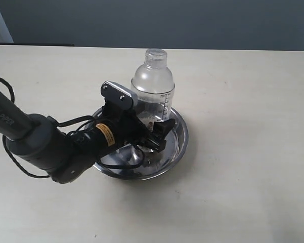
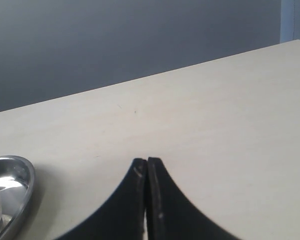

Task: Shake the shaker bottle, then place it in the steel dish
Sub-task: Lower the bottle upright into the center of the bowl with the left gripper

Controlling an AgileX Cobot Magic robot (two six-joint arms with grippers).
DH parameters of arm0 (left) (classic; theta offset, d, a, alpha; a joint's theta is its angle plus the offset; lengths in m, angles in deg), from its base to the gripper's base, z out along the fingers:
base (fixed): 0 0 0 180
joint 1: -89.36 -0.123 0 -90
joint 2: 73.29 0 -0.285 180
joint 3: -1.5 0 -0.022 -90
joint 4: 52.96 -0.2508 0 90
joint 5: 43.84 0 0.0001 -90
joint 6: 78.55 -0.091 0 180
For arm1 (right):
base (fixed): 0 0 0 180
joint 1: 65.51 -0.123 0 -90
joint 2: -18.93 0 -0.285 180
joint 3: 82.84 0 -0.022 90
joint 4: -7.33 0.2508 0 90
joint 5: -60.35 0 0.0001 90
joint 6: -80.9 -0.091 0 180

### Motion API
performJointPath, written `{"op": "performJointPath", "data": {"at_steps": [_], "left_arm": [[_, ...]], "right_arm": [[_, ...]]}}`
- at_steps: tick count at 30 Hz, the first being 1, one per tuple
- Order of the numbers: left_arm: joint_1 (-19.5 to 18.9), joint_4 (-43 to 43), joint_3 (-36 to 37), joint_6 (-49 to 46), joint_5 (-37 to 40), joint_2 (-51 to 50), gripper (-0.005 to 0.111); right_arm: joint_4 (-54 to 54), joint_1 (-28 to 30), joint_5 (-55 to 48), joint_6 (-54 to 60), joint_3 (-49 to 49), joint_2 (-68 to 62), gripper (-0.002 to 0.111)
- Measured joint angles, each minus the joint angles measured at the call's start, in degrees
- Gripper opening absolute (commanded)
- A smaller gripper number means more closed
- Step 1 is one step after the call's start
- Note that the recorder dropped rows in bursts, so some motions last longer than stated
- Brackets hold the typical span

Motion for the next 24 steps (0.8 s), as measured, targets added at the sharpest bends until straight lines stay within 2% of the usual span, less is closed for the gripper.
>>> {"op": "performJointPath", "data": {"at_steps": [4, 14, 18, 24], "left_arm": [[0.00, -0.03, 0.00, 0.00, 0.00, 0.00, 0.074], [0.00, -0.24, 0.00, -0.22, 0.19, 0.00, 0.086], [0.00, -0.66, 0.38, -0.63, 3.76, 0.00, 0.092], [0.00, -0.66, 0.73, -1.03, 5.59, 1.37, 0.093]], "right_arm": [[0.15, 0.00, -0.11, 0.00, 0.00, 0.00, -0.001], [0.15, 0.00, -0.11, 0.00, 0.00, 0.00, -0.001], [0.15, 0.00, -0.11, 0.00, 0.00, 0.00, -0.001], [0.19, 0.00, -0.20, 0.00, 0.00, 0.00, -0.001]]}}
